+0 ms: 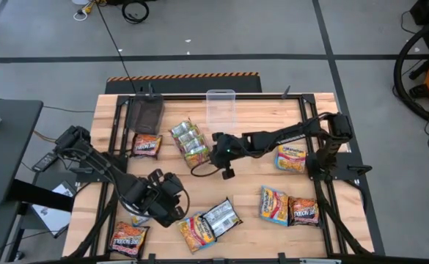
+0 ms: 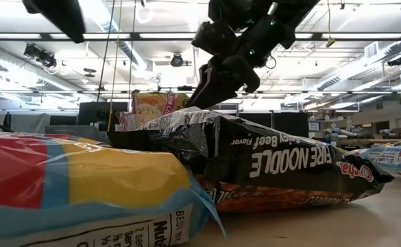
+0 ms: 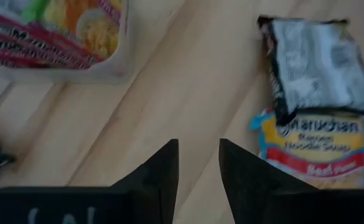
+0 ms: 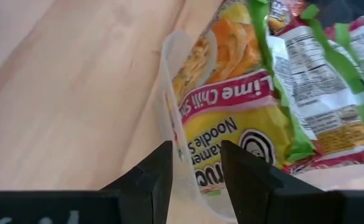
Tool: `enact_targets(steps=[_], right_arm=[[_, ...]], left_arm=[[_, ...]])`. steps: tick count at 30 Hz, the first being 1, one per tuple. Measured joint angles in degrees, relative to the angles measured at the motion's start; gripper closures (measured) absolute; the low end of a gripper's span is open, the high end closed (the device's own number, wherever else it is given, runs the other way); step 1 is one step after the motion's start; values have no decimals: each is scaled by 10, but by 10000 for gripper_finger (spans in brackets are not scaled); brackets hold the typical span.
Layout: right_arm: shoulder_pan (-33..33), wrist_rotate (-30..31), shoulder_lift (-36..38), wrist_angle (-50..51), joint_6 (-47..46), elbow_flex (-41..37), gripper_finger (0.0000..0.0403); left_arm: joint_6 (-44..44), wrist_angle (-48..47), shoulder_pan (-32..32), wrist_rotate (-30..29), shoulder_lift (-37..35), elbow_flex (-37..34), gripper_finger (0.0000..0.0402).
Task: Sort Maruchan noodles
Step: Adjust the bottom transparent bin
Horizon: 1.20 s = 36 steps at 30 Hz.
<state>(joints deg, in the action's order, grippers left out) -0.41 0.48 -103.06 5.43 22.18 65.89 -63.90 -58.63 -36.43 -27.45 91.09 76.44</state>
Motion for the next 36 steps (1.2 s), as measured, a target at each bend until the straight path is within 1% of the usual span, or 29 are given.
enact_targets(steps=[5,9,12,18,21,26,33,36], right_arm=[[-6,-17,-25,2,6,1,266],[-1,-15,-32,8,-9,1,266],[11,0,-32,8,-19,1,269],[38,26,-32,13,-66,1,301],[53,27,-32,20,-99,1,324],[76,27,-31,33,-139,2,353],[105,26,-30,41,-167,2,366],[113,26,-28,74,-172,16,366]], left_arm=[[38,52,6,0,0,0,281],[56,73,11,1,0,0,281],[62,75,17,1,0,0,281],[80,74,30,2,-8,0,281],[82,61,35,3,-18,0,281],[95,66,36,0,-37,0,281],[106,60,36,-14,-62,0,281],[119,61,36,-17,-65,0,281]])
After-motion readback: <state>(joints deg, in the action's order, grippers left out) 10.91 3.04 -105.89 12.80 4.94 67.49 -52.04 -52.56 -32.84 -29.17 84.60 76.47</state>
